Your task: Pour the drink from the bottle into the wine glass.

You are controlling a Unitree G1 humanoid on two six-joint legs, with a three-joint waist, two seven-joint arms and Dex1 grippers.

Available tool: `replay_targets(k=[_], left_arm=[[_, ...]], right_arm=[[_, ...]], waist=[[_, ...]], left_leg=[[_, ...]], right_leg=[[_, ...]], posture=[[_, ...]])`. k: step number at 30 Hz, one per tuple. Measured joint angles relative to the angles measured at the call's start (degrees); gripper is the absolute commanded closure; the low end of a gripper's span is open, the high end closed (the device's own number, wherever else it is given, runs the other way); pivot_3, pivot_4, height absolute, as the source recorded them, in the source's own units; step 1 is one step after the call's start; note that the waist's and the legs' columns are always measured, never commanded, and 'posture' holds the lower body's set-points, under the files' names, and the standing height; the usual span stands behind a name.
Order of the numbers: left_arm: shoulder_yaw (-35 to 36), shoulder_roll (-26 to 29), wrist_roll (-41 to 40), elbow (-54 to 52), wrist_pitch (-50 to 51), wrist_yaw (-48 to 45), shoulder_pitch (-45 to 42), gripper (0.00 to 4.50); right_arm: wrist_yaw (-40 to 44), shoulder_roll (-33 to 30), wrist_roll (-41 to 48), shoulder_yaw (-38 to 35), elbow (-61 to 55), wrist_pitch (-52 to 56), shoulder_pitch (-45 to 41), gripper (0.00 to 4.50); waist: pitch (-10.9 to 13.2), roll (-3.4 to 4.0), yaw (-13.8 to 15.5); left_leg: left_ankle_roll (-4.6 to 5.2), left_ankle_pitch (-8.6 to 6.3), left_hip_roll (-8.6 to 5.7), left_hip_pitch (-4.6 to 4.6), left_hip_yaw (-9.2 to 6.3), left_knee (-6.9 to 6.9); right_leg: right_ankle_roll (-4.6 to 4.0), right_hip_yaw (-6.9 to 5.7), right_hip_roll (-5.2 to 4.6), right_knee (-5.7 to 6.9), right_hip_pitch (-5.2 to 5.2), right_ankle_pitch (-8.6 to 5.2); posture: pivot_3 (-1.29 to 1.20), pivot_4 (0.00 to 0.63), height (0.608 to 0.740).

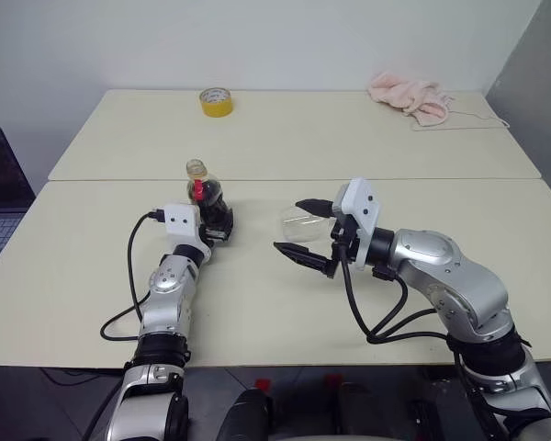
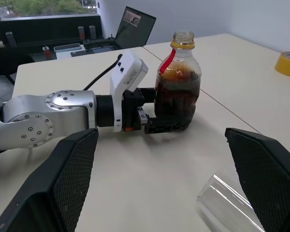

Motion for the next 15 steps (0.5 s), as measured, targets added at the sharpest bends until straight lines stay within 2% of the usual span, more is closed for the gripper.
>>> replay_targets(k=[9, 15], left_arm=[[-0.06, 0.07, -0.3, -11.83, 2.62, -0.12, 8.03, 0.01], [0.0, 1.52, -0.6, -22.01, 6.02, -0.19, 16.53, 0.01]], right_arm=[[0.78, -1.43, 0.04, -0.56, -0.34, 0.0, 0.33, 0.0], [2.45, -5.33, 0.61, -2.22, -3.04, 0.11, 3.86, 0.0]], waist=[[0.0, 0.0, 0.05], [0.0, 0.0, 0.09]], left_leg=[[0.0, 0.0, 0.01, -0.01, -0.01, -0.01], [0.0, 0.0, 0.03, 0.0, 0.02, -0.03]], right_leg=[[0.0, 0.0, 0.0, -0.01, 0.0, 0.0], [0.0, 0.04, 0.0, -0.07, 0.02, 0.0]], posture=[[0.0, 0.15, 0.74], [0.0, 0.15, 0.74]])
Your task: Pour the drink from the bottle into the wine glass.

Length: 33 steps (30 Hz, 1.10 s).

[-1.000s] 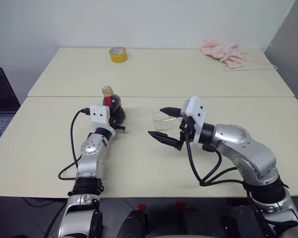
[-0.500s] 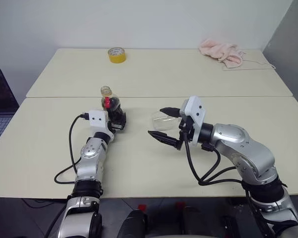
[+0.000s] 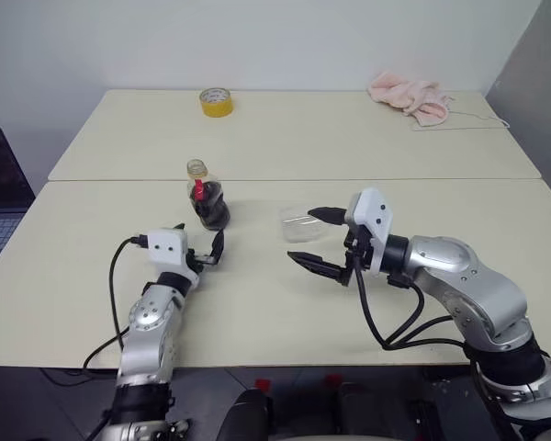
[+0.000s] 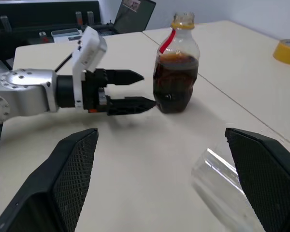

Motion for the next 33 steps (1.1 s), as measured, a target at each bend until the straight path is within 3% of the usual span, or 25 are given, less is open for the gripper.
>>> replay_targets(k=[9, 16, 24, 33], left_arm=[[-1.69, 8.32, -0.87, -20.62, 3.14, -7.64, 11.45, 0.01], [-6.66, 10.61, -4.05, -25.36, 8.27, -14.35, 10.26, 0.01], [-6.72, 12.51, -11.73, -26.63, 15.74, -19.68, 4.9, 0.01], [-7.98, 14.2, -12.26, -26.68, 16.11, -23.89, 4.19, 0.01]], right_arm=[[-0.09, -6.92, -1.65, -5.6, -3.02, -2.61, 9.39, 0.0], [-10.43, -6.93, -20.56, -2.61, 2.75, -12.02, 12.81, 0.0], [-17.39, -7.79, -45.18, 10.46, 11.03, -20.42, 7.4, 0.0], [-21.41, -3.36, -57.5, 14.96, 25.85, -28.32, 0.88, 0.0]], waist=[[0.01, 0.01, 0.34], [0.01, 0.02, 0.14], [0.01, 0.02, -0.02], [0.01, 0.03, 0.06]], left_leg=[[0.03, -0.02, 0.0, 0.03, 0.04, -0.04], [0.02, -0.01, 0.08, 0.12, 0.05, -0.08], [0.01, -0.01, 0.09, 0.12, 0.07, -0.08], [0.0, 0.0, 0.05, 0.08, 0.09, -0.06]], right_leg=[[0.0, 0.03, 0.02, -0.12, 0.14, 0.0], [0.0, 0.01, 0.13, -0.08, 0.17, -0.01], [0.0, 0.03, 0.14, -0.09, 0.17, -0.01], [-0.01, 0.05, 0.09, -0.13, 0.16, -0.01]], posture=[[0.0, 0.15, 0.74], [0.0, 0.15, 0.74], [0.0, 0.15, 0.74], [0.0, 0.15, 0.74]])
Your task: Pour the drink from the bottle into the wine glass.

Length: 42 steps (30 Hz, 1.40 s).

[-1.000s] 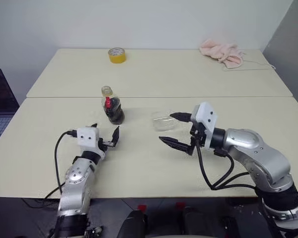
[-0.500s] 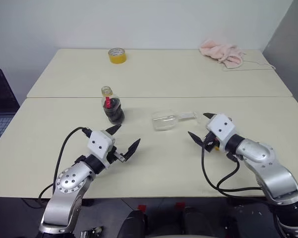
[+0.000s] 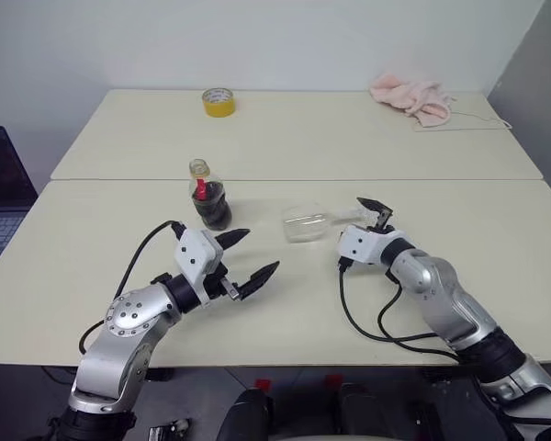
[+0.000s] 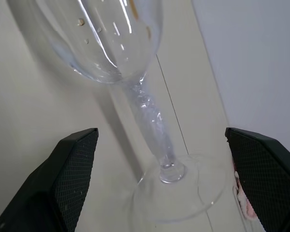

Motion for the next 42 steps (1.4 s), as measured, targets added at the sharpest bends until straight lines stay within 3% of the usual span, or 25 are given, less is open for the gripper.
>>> replay_targets(k=[10, 13, 22, 24, 34, 38, 42], left_arm=[[-1.65, -0.54, 0.63, 0.0, 0.01, 0.28, -0.32, 0.01], [-2.16, -0.62, 0.85, 0.0, 0.12, 0.62, -0.63, 0.0], [-2.45, -1.0, 0.97, -0.27, 0.59, 1.84, -1.48, 0.0], [-2.64, -1.05, 0.97, -0.83, 0.68, 2.13, -1.47, 0.0], [-3.0, -1.81, 1.5, -1.17, 0.02, 3.96, 1.34, 0.0], [0.9, -1.12, 1.25, -0.73, -1.49, 3.69, 4.2, 0.0], [4.1, -0.77, 0.32, 0.23, -5.71, 1.14, 6.39, 0.0]], right_arm=[[-3.59, 4.24, -7.26, 0.25, 10.89, -5.1, -5.02, 0.0], [-5.08, 6.02, -8.94, 0.38, 15.25, -5.86, -6.8, 0.6], [-8.72, 10.49, -11.3, 0.8, 21.21, -6.81, -8.97, 3.73], [-9.69, 10.62, -11.73, 0.59, 21.27, -6.82, -9.21, 4.2], [-9.31, 9.65, -8.96, -4.22, 16.37, -6.77, -7.96, 4.24], [-2.98, 10.8, 1.89, -9.51, 9.02, -8.33, -5.72, 4.25], [4.89, 16.21, 16.04, -11.44, 2.29, -9.45, -0.32, 4.25]], waist=[[0.0, 0.0, -0.16], [0.0, 0.0, -0.17], [0.0, 0.01, -0.5], [-0.01, 0.01, -0.55], [0.0, 0.02, -0.62], [0.01, 0.03, -0.68], [0.01, 0.04, -0.7]], left_leg=[[0.0, 0.0, 0.04, 0.02, 0.04, -0.03], [-0.01, 0.0, 0.04, 0.02, 0.05, -0.02], [-0.01, 0.0, 0.05, 0.02, 0.05, -0.03], [-0.01, 0.0, 0.05, 0.02, 0.06, -0.03], [-0.01, 0.0, 0.05, -0.03, 0.08, -0.04], [-0.01, 0.0, 0.07, -0.04, 0.06, -0.06], [-0.01, 0.0, 0.1, -0.02, 0.06, -0.05]], right_leg=[[0.0, 0.02, 0.04, 0.04, -0.05, 0.0], [0.0, 0.03, 0.04, 0.04, -0.05, 0.0], [0.0, 0.04, 0.04, 0.05, -0.08, 0.0], [0.0, 0.05, 0.04, 0.05, -0.08, 0.0], [0.0, 0.08, 0.04, 0.07, -0.15, 0.0], [0.0, 0.06, 0.04, 0.04, -0.14, 0.0], [0.0, 0.06, 0.04, 0.04, -0.11, 0.0]], posture=[[0.0, 0.15, 0.74], [0.0, 0.15, 0.74], [0.0, 0.15, 0.74], [0.0, 0.15, 0.74], [0.0, 0.15, 0.74], [0.0, 0.15, 0.74], [0.0, 0.15, 0.74]])
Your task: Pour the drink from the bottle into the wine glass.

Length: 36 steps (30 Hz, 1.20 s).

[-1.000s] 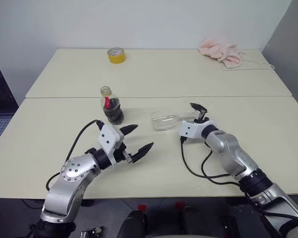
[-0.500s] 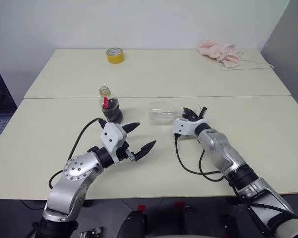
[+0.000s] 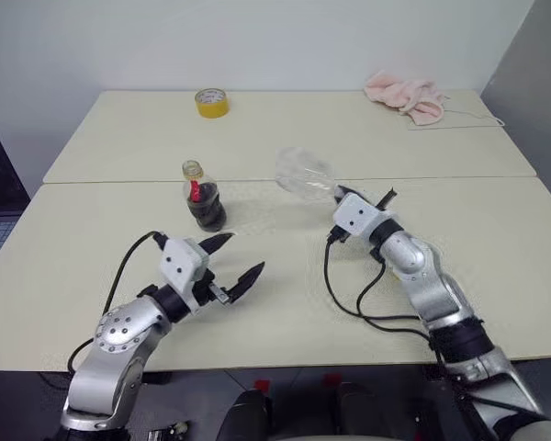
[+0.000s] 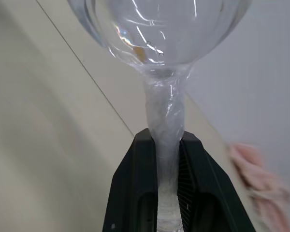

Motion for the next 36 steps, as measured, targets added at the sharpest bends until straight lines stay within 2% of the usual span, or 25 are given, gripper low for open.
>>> replay_targets(k=[5, 9, 15, 20, 32, 36], left_arm=[[1.85, 2.43, -4.61, 0.19, 0.71, -5.21, 3.71, 0.0], [5.04, 4.92, -8.76, 0.17, 2.52, -8.27, 5.78, 0.0], [7.71, 5.93, -10.2, 0.17, 3.35, -9.12, 6.79, 0.0], [7.75, 5.99, -10.19, 0.16, 3.54, -8.67, 6.6, 0.0], [7.16, 5.97, -10.15, -0.13, 4.59, -7.38, 4.69, 0.0], [6.85, 5.97, -10.13, -0.13, 4.92, -7.38, 3.91, 0.0]], right_arm=[[7.58, 5.59, 12.36, 1.3, -5.19, 2.14, 5.77, 4.25], [9.56, 11.58, 17.27, 2.81, -1.47, 0.81, 5.78, 4.26], [10.87, 14.73, 19.15, 1.72, 13.39, -4.58, 0.69, 4.26], [12.41, 14.95, 18.99, 0.25, 23.87, -12.15, -2.09, 4.26], [15.72, 14.08, 19.3, -0.48, 27.59, -16.06, -2.12, 4.26], [16.34, 14.01, 19.83, -0.98, 27.59, -15.77, -1.79, 2.99]], waist=[[0.02, 0.03, 0.11], [0.04, 0.07, 0.0], [0.05, 0.08, 0.07], [0.05, 0.09, -0.1], [0.05, 0.09, -0.44], [0.05, 0.09, -0.42]], left_leg=[[0.01, 0.0, -0.02, 0.0, -0.06, 0.03], [0.01, -0.01, 0.03, 0.11, -0.07, -0.05], [0.01, -0.01, -0.03, 0.12, -0.07, -0.02], [0.01, -0.01, -0.03, 0.11, -0.05, -0.03], [0.01, -0.01, -0.01, 0.12, -0.06, -0.03], [0.01, -0.01, -0.01, 0.11, -0.07, -0.03]], right_leg=[[0.0, -0.02, -0.01, 0.0, 0.02, 0.0], [-0.01, -0.01, 0.05, 0.04, 0.02, -0.01], [-0.01, -0.03, 0.02, 0.03, 0.03, 0.0], [-0.02, -0.01, 0.02, 0.03, 0.01, 0.0], [-0.02, -0.02, 0.03, 0.07, 0.02, 0.0], [-0.02, -0.02, 0.03, 0.06, 0.02, 0.0]], posture=[[0.0, 0.15, 0.74], [0.0, 0.15, 0.74], [0.0, 0.15, 0.74], [0.0, 0.15, 0.74], [0.0, 0.15, 0.74], [0.0, 0.15, 0.74]])
